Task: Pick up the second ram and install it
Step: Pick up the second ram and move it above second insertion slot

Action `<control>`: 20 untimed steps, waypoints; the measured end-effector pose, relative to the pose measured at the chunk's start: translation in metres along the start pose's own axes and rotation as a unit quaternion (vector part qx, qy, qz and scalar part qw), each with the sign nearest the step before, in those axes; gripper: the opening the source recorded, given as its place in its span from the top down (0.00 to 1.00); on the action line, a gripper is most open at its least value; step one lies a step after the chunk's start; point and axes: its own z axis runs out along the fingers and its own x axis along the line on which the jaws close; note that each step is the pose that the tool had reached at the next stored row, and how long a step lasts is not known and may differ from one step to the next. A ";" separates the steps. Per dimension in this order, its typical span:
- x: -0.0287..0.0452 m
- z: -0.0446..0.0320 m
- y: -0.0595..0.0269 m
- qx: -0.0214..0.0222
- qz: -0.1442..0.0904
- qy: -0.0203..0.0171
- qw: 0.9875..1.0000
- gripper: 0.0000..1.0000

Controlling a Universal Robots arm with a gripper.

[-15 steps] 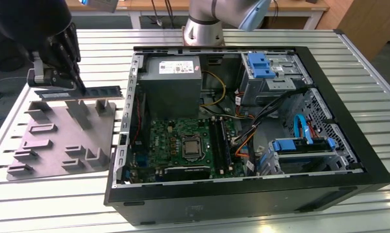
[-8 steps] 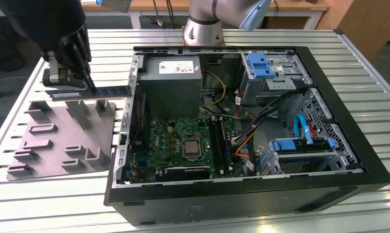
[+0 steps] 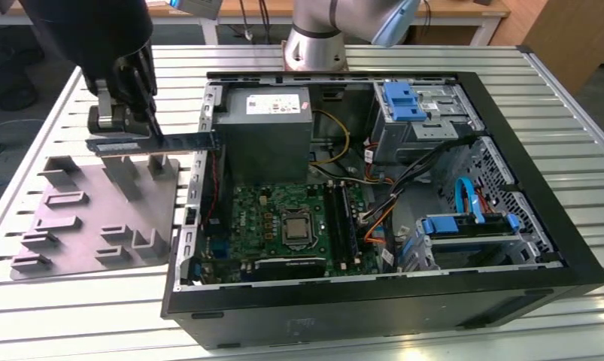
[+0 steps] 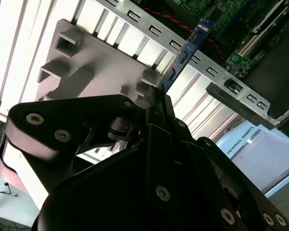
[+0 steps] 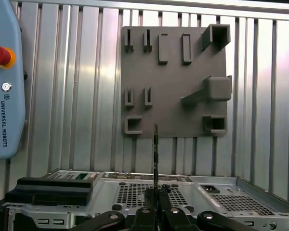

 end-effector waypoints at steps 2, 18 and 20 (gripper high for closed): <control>0.0001 -0.0001 -0.0038 0.000 0.000 0.000 1.000 0.86; 0.0010 -0.0006 -0.0328 0.000 0.000 0.000 1.000 0.86; 0.0010 -0.0006 -0.0360 0.000 0.000 0.000 1.000 0.86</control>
